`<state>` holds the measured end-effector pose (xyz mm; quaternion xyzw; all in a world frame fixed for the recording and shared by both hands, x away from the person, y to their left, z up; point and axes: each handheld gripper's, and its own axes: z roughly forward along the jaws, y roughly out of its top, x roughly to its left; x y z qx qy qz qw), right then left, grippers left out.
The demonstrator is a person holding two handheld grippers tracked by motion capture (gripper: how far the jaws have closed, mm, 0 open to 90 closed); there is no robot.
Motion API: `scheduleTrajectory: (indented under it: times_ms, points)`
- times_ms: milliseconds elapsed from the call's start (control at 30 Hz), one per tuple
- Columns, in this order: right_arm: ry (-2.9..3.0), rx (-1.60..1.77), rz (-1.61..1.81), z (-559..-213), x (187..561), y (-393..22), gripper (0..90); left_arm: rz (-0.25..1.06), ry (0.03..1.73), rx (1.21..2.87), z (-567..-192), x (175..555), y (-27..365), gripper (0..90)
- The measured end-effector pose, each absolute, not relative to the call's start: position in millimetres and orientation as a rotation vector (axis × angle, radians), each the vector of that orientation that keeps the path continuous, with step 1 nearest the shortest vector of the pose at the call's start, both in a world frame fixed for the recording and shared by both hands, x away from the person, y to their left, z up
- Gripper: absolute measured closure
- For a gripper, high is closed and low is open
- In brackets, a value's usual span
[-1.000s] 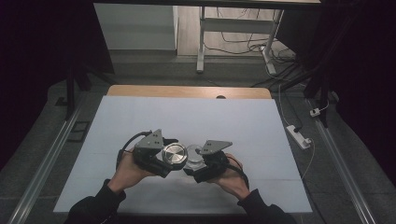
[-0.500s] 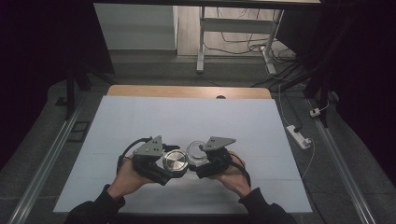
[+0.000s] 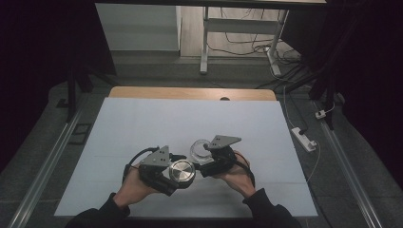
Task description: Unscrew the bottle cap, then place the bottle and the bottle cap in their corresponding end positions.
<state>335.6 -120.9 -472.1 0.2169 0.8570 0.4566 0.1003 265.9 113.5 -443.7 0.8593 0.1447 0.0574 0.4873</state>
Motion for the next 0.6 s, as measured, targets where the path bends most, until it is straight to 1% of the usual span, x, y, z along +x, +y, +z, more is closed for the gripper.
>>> scheduleTrajectory:
  times_ms: [600]
  points:
    - [2.515, 0.661, 1.343, -471.7, 350.9, -116.3, 14.6, 0.135, 0.362, 2.101, -465.4, 269.5, 101.3, 19.1]
